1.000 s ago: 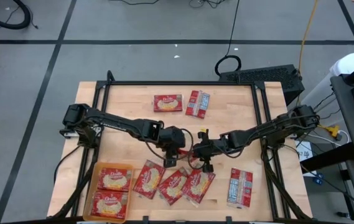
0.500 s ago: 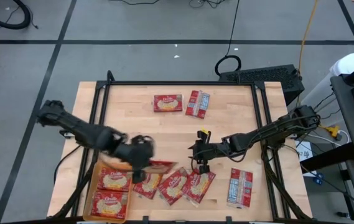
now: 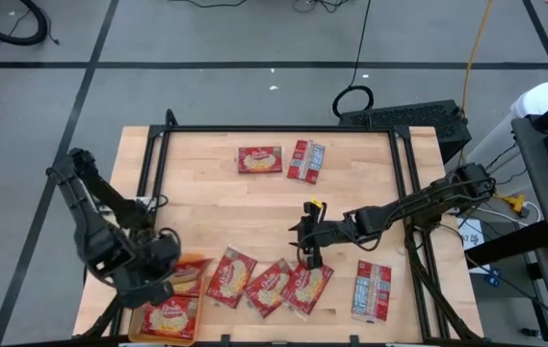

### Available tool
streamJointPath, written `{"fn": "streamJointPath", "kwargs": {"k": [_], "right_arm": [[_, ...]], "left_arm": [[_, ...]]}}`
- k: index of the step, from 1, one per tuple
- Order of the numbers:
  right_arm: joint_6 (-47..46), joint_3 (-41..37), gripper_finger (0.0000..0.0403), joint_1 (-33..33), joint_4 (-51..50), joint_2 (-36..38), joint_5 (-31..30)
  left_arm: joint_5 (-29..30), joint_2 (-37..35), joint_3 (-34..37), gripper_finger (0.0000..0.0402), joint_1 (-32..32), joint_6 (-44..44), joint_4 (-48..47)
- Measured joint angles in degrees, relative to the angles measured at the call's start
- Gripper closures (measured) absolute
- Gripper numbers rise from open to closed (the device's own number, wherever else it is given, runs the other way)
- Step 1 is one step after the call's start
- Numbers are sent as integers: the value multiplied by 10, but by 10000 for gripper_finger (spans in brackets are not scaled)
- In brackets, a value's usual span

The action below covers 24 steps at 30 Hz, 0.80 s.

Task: Sort popcorn bags into baskets
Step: Put the red popcorn bag into the orange bin

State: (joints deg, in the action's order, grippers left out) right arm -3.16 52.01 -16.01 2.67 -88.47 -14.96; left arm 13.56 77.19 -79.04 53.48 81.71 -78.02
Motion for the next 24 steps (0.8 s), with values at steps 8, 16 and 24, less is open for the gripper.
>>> {"fn": "streamJointPath", "kwargs": {"k": [8,16,24], "right_arm": [[-1,0,234,-2,10,0,0],[7,0,234,-2,24,0,1],[13,0,234,-2,31,0,1]], "left_arm": [[-16,0,62,383,50,182,6],[-49,0,134,343,58,235,92],[-55,0,184,334,54,221,109]]}}
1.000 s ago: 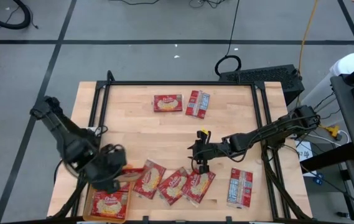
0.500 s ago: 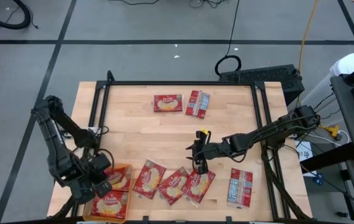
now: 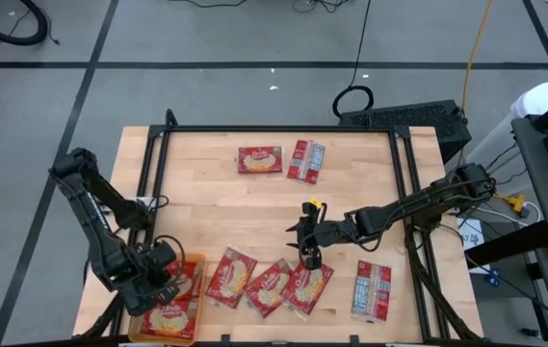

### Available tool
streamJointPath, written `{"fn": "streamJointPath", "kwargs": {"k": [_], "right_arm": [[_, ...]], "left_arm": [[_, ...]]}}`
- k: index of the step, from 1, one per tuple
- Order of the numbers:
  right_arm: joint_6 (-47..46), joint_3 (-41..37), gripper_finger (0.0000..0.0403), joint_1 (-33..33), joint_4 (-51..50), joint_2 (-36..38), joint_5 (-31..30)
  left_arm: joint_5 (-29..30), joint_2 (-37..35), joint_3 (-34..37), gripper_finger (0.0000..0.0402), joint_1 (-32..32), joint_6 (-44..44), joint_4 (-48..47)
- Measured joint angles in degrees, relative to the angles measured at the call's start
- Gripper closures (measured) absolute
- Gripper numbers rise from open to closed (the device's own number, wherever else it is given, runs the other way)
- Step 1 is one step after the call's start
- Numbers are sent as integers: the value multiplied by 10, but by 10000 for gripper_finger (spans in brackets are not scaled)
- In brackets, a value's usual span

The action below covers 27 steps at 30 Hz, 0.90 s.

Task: Sort popcorn bags into baskets
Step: Put the red popcorn bag into the orange bin

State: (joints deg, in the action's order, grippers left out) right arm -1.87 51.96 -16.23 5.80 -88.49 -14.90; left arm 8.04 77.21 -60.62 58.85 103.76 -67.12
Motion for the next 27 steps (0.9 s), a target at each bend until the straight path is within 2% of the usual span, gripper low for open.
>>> {"fn": "streamJointPath", "kwargs": {"k": [6,11,14,18,22,27], "right_arm": [[0,0,234,0,0,0,0],[-2,0,234,0,0,0,0],[-2,-1,234,0,0,0,0],[-4,-1,234,0,0,0,0],[-4,-1,234,0,1,0,0],[-11,-1,234,0,4,0,0]], "left_arm": [[-5,0,23,315,-1,-1,-5],[-8,0,25,258,-1,14,-54],[-29,0,25,218,-10,14,-83],[-39,-11,24,182,-24,-12,-82],[-36,-31,23,171,-39,-19,-86],[-33,-42,23,193,-39,-31,-84]]}}
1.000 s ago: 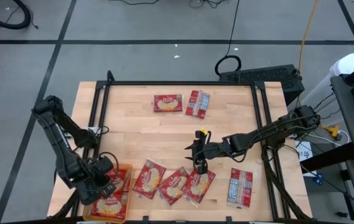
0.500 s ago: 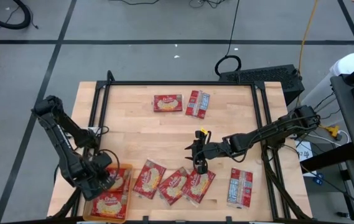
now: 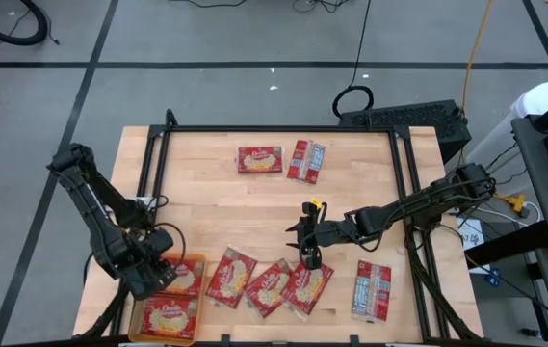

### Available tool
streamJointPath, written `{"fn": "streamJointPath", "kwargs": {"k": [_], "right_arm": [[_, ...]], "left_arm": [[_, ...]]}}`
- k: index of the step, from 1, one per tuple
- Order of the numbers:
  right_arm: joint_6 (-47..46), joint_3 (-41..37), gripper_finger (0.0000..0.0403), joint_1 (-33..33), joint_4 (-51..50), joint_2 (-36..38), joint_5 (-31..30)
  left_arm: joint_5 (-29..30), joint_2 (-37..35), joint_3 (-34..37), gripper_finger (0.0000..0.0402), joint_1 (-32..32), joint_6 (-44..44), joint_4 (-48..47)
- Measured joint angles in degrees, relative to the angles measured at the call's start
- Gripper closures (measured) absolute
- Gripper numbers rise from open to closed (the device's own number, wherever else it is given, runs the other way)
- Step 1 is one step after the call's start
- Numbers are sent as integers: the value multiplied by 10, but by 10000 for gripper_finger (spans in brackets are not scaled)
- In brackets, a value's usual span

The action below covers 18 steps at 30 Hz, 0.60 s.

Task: Sort popcorn bags into baskets
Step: Put the red popcorn bag into the orange bin

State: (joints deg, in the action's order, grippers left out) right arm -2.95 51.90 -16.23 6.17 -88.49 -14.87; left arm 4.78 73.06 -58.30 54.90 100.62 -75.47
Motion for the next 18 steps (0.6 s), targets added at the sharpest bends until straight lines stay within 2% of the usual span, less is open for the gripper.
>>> {"fn": "streamJointPath", "kwargs": {"k": [5,11,15,18], "right_arm": [[0,0,234,0,0,0,0],[-4,0,234,0,5,0,0],[-16,0,234,0,22,0,0],[-29,0,234,0,32,0,0]], "left_arm": [[56,0,0,233,-4,-43,13],[185,0,0,272,-24,-118,35],[276,0,0,283,-49,-164,45],[311,0,0,283,-75,-214,68]]}}
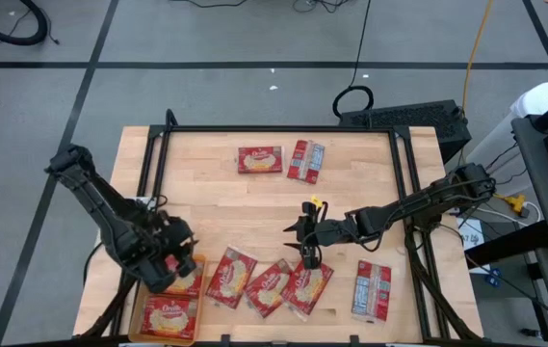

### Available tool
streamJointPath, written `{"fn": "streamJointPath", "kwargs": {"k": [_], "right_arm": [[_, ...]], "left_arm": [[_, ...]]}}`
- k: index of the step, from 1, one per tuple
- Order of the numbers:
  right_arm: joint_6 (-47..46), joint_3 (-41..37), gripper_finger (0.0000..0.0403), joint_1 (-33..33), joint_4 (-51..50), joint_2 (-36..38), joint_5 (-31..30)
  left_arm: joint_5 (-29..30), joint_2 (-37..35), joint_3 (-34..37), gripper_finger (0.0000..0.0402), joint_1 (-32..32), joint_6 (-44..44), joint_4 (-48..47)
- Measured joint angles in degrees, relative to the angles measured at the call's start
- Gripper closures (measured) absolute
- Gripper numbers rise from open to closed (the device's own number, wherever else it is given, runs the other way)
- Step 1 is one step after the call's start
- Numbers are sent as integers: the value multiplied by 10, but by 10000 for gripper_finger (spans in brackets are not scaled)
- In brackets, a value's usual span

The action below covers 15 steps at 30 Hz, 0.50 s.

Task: Sort popcorn bags into baskets
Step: Put the red popcorn bag into the orange bin

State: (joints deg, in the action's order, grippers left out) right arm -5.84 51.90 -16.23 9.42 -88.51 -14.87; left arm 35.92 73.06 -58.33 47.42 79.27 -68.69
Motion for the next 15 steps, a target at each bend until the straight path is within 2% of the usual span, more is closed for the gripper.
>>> {"fn": "streamJointPath", "kwargs": {"k": [7,12,15], "right_arm": [[-39,0,234,-1,-11,0,10],[-79,0,234,-9,-35,0,49],[-103,0,234,-16,-46,0,77]], "left_arm": [[63,4,0,284,-59,-182,127],[65,22,0,284,-96,-326,247],[40,42,0,284,-112,-388,300]]}}
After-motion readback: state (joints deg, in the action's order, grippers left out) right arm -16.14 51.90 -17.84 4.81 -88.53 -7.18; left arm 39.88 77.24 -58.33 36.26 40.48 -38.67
